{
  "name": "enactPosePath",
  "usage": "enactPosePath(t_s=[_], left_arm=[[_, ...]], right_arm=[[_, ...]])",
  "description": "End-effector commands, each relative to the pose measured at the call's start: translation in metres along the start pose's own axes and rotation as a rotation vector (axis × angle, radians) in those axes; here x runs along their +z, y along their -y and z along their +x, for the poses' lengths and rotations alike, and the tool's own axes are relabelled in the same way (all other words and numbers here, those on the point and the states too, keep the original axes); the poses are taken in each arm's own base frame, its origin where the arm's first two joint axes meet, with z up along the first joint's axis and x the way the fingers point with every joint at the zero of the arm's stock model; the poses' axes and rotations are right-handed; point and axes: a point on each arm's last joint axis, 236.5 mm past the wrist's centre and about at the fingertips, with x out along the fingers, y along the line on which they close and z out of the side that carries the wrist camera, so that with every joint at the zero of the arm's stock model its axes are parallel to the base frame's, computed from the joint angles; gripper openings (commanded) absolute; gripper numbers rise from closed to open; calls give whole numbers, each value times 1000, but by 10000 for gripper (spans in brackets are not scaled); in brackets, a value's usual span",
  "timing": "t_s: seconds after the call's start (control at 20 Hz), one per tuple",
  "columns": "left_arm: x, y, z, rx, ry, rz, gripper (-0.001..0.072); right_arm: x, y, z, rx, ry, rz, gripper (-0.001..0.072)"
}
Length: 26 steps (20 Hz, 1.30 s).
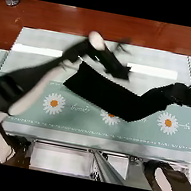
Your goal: Fold the shirts.
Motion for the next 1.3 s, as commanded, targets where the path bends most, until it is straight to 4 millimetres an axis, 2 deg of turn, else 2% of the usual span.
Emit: enactPosePath(t_s=[0.0,0.1,0.15,0.2,0.25,0.3,0.35,0.4,0.45,0.5,0.65,0.75,0.8,0.85,0.9,0.95,1.05,1.1,1.15,1.25], left_arm=[[32,-62,-144,154,153,-83,21],[38,-75,-234,205,301,-81,23],[35,-77,-281,241,390,-70,23],[27,-77,-320,282,462,-46,23],[11,-77,-353,325,522,-31,23],[-9,-78,-377,369,576,-26,23],[-30,-83,-389,400,622,-53,23],[-54,-88,-391,426,654,-75,22],[-82,-95,-383,446,671,-100,23],[-109,-101,-367,448,671,-138,22],[-191,-117,-285,383,590,-235,23],[-222,-128,-242,312,568,-308,23],[-229,-134,-228,283,575,-345,23],[-232,-142,-221,273,585,-376,23],[-233,-150,-217,273,599,-402,23],[-230,-156,-219,283,613,-414,23],[-220,-164,-225,292,657,-434,22],[-215,-167,-228,290,679,-446,23],[-213,-170,-229,292,688,-454,23],[-213,-173,-227,293,681,-460,23]], right_arm=[[7,-33,25,56,-38,-31,35],[17,-63,53,98,-83,-77,35],[21,-78,69,117,-112,-104,35],[24,-96,89,136,-147,-132,35],[25,-112,109,155,-180,-151,35],[25,-126,132,169,-219,-169,35],[24,-139,154,177,-251,-183,35],[21,-151,179,184,-281,-194,35],[18,-161,201,189,-306,-201,35],[14,-171,224,196,-331,-209,35],[-3,-197,281,238,-395,-191,35],[-17,-207,307,262,-430,-162,35],[-25,-213,316,281,-451,-151,35],[-28,-218,323,304,-457,-136,71],[-32,-224,325,330,-463,-129,314],[-33,-229,323,358,-473,-124,645],[-25,-234,304,437,-493,-138,629],[-13,-229,288,452,-500,-126,629],[2,-218,268,455,-505,-121,628],[44,-182,209,441,-486,-128,626]])
